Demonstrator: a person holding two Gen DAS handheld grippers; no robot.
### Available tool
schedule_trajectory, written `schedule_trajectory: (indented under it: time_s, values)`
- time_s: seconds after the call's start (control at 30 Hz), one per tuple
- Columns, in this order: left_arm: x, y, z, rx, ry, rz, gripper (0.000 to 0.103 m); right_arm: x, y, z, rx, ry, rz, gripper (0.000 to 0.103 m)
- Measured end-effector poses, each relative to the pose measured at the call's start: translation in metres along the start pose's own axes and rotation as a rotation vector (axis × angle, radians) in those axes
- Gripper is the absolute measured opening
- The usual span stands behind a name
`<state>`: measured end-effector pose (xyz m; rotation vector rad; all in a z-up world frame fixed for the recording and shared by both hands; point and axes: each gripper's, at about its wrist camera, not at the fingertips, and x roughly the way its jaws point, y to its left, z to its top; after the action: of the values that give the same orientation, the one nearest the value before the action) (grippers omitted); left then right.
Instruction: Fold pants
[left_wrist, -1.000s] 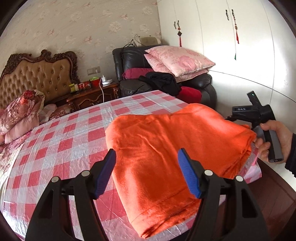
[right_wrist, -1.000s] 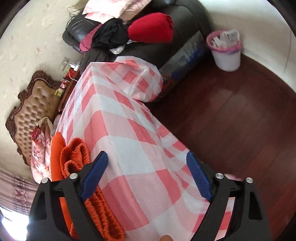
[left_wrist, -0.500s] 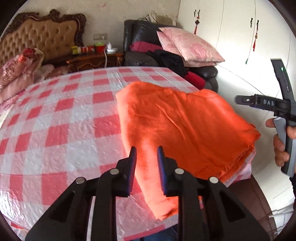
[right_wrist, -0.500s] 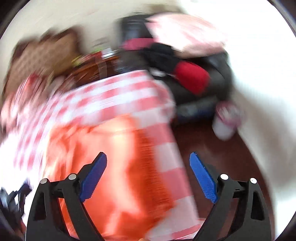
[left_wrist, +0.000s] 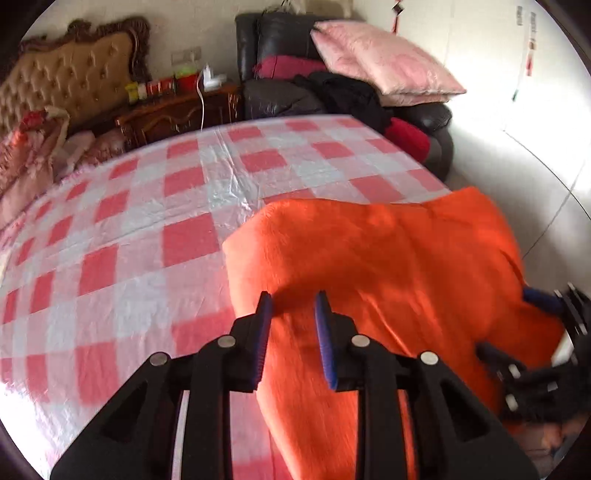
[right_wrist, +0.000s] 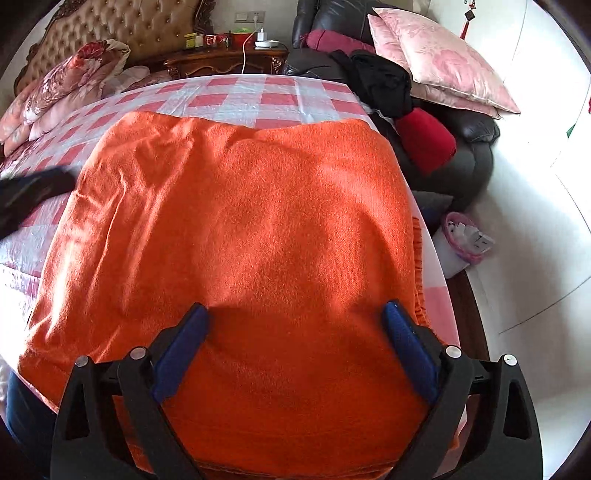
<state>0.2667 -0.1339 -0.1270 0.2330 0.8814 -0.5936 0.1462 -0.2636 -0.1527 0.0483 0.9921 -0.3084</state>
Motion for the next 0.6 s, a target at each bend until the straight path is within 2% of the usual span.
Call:
schedule_trajectory:
  time_s: [0.07, 0.13, 0.23, 0.3, 0.37, 0.43, 0.5, 0.6]
  values:
    - [0.022, 0.002, 0.008, 0.008, 0.077, -0.02, 0.025, 0.0, -0.001, -0.001, -0.001, 0.004, -0.002, 0.092]
    - [0.02, -0.001, 0.008, 0.027, 0.072, -0.011, 0.026, 0.001, -0.001, -0.001, 0.005, 0.004, -0.003, 0.092]
    - [0.01, 0.001, 0.002, -0.001, 0.047, -0.008, 0.029, 0.002, 0.0, 0.001, 0.009, 0.002, -0.007, 0.093]
    - [-0.012, 0.002, -0.007, -0.037, -0.008, -0.005, 0.043, 0.001, 0.0, 0.002, 0.003, 0.011, -0.008, 0.094]
    - [-0.038, 0.003, -0.023, -0.092, -0.063, 0.001, 0.053, 0.001, -0.001, 0.003, 0.002, 0.019, -0.009, 0.094]
    - [-0.059, -0.002, -0.044, -0.155, -0.071, -0.033, 0.053, -0.003, 0.0, 0.005, 0.006, 0.028, -0.025, 0.094]
    - [-0.072, -0.015, -0.058, -0.128, -0.064, -0.053, 0.053, -0.015, 0.001, 0.005, 0.012, 0.009, -0.035, 0.094]
    - [-0.078, -0.038, -0.08, -0.036, -0.037, -0.025, 0.05, -0.029, -0.001, 0.0, 0.022, -0.023, -0.083, 0.094]
